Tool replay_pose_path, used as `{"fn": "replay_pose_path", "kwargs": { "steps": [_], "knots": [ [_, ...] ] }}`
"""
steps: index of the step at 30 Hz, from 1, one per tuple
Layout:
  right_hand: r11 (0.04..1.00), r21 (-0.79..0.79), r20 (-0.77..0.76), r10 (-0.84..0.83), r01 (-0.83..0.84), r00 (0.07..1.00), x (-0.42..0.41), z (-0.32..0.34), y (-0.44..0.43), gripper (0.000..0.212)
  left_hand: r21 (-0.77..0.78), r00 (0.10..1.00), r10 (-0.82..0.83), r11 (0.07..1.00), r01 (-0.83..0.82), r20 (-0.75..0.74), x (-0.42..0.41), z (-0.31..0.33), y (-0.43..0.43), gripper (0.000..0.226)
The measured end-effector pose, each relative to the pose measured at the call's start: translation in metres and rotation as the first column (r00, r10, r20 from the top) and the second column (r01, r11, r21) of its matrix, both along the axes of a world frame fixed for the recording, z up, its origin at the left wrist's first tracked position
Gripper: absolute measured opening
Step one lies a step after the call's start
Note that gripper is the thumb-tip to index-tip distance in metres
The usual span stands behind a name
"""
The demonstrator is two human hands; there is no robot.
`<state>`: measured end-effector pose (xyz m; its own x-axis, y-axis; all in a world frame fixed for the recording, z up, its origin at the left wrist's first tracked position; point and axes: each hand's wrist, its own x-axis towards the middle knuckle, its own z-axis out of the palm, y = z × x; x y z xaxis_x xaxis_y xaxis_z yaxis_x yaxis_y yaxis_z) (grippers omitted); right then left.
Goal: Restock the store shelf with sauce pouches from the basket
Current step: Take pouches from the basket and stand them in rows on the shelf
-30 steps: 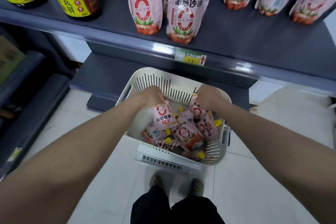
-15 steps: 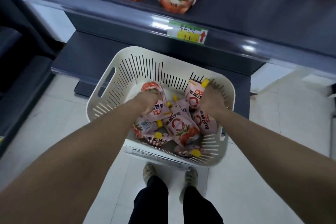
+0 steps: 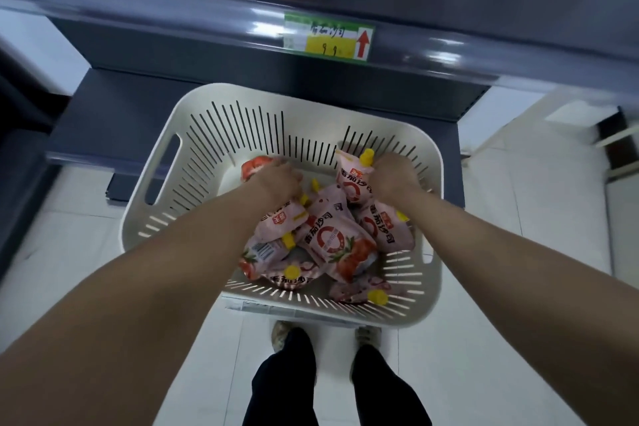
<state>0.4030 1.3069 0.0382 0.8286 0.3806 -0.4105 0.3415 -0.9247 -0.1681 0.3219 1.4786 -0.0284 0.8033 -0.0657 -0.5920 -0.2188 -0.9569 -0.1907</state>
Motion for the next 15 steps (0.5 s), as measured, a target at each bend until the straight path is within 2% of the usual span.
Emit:
{"fn": "replay_pose_path", "kwargs": {
  "steps": [3,6,8,10,12,15],
  "knots": [
    [1.000,0.002,0.062,0.026,-0.027,0.998,-0.006,0.009,0.000,0.026,0.020,0.998,0.025,1.000,-0.024,-0.049,-0.001,0.009,0.011,0.052],
    [0.995,0.097,0.066,-0.001,-0.005,0.998,-0.018,0.033,-0.002,0.031,-0.177,0.965,0.256,0.949,-0.262,-0.055,-0.009,0.035,0.019,0.055],
    [0.988,0.153,0.073,-0.008,-0.003,0.997,-0.020,0.048,-0.004,0.031,-0.362,0.883,0.464,0.813,-0.455,-0.068,-0.018,0.058,0.020,0.045],
    [0.984,0.175,0.128,0.010,-0.033,0.992,-0.018,0.061,-0.006,0.028,-0.499,0.797,0.594,0.660,-0.562,-0.111,-0.026,0.078,0.020,0.038],
    [0.974,0.224,0.150,0.008,-0.042,0.989,-0.019,0.078,-0.007,0.029,-0.603,0.734,0.663,0.528,-0.599,-0.149,-0.032,0.101,0.017,0.040],
    [0.950,0.310,0.149,-0.018,-0.029,0.989,-0.020,0.114,-0.009,0.032,-0.700,0.702,0.691,0.415,-0.581,-0.172,-0.037,0.141,0.011,0.050]
  ]
}}
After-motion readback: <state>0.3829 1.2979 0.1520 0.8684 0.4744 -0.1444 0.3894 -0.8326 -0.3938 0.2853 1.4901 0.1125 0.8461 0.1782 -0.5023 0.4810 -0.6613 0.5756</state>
